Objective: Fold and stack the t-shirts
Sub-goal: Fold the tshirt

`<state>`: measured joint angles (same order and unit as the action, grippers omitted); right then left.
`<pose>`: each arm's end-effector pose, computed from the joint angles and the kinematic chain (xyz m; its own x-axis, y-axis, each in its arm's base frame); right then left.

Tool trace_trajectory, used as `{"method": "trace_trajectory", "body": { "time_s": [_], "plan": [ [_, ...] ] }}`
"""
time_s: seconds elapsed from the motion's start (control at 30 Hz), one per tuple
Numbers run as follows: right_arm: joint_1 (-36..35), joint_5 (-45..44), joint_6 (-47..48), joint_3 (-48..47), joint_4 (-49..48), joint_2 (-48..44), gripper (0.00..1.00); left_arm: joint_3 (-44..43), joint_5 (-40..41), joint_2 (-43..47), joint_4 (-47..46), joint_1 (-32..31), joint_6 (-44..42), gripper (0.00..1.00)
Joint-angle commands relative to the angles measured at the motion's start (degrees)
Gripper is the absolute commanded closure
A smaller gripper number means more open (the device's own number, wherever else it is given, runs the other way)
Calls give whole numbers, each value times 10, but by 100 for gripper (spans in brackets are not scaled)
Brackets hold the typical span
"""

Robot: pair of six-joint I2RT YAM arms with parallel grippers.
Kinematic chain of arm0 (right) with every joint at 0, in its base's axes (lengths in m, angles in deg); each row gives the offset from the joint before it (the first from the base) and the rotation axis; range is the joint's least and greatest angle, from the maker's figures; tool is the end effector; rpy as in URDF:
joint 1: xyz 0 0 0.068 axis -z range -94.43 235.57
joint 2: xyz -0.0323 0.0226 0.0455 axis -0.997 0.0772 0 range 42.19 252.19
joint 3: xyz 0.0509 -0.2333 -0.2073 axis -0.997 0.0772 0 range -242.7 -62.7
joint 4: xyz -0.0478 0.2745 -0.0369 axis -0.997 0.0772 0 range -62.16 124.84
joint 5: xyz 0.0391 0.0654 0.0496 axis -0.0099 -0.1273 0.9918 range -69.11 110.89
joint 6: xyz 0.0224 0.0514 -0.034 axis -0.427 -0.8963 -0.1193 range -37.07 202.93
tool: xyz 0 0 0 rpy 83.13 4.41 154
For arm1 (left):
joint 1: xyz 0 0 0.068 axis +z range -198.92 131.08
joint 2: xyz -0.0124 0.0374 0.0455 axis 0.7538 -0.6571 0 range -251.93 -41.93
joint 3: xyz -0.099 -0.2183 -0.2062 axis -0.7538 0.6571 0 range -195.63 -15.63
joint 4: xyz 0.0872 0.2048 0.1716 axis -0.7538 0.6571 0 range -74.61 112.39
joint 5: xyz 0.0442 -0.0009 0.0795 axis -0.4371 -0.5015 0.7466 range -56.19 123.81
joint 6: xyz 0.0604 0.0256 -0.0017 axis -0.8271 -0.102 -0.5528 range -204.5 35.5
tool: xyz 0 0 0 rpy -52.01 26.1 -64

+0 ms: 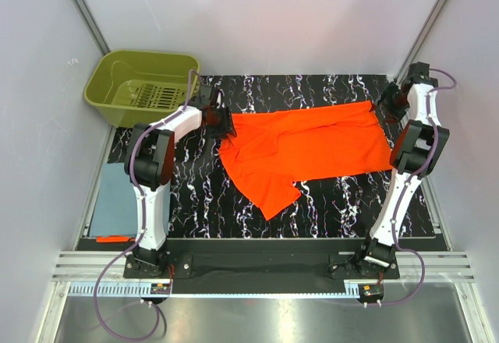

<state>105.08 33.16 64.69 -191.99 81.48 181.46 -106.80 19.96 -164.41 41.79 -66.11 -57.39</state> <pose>0.5517 -0.1837 0.2165 -0.7277 0.5823 -0.3624 0.4897 0.8111 0.3199 0.4840 -0.1626 0.1820 -0.9052 -0.1832 -0.3835 -0.0039 0.9059 -0.4236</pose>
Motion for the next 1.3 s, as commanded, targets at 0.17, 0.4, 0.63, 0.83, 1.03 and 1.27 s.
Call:
{"method": "trace_trajectory", "body": {
  "time_s": [0.17, 0.4, 0.63, 0.83, 1.03, 1.27],
  "plan": [
    [7, 21, 2, 14, -18, -12, 36, -37, -7, -11, -33, 5, 17, 60],
    [13, 44, -11, 11, -27, -2, 53, -40, -8, -14, -33, 8, 10, 83],
    [15, 44, -25, 9, -27, 8, 53, -44, -14, -16, -30, 9, 5, 100],
    [15, 43, -36, 18, -28, 10, 54, -44, -18, -10, -29, 12, 1, 100],
    [15, 33, -37, 48, -44, 3, 62, -48, -30, -1, -30, 12, 0, 100],
    [15, 23, -39, 62, -59, 4, 61, -46, -39, 4, -30, 13, -1, 100]
  ]
}}
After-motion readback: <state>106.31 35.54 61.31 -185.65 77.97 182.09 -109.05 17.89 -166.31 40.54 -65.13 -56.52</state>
